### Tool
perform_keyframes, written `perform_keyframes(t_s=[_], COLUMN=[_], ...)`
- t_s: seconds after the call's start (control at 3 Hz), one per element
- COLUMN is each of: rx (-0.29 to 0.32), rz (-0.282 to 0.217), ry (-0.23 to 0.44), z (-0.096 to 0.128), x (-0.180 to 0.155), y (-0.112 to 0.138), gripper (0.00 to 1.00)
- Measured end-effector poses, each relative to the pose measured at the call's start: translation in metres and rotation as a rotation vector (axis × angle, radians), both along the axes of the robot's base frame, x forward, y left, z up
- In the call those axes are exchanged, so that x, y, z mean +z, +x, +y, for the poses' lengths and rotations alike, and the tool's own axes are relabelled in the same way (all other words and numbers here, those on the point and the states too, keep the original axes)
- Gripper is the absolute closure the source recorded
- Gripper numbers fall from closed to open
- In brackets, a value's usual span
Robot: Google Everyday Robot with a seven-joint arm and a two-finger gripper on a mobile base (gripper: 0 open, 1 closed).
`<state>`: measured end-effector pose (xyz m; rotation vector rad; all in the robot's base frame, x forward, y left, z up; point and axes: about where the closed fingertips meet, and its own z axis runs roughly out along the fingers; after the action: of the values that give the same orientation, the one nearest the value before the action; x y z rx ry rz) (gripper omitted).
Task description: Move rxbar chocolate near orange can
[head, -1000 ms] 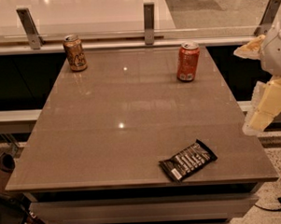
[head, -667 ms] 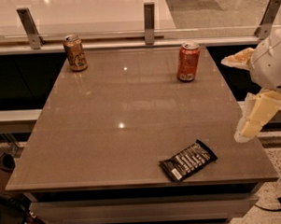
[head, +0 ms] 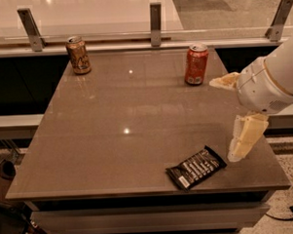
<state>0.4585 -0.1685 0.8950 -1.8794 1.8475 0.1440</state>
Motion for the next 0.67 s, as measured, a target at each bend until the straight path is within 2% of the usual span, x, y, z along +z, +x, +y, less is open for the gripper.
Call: perform_keyframes(t_s=[0.67], rx=[0.095], rz=[0.073], ry=[-0.006], z=[0.011], x=[-0.041], y=[-0.009], gripper=[0.00])
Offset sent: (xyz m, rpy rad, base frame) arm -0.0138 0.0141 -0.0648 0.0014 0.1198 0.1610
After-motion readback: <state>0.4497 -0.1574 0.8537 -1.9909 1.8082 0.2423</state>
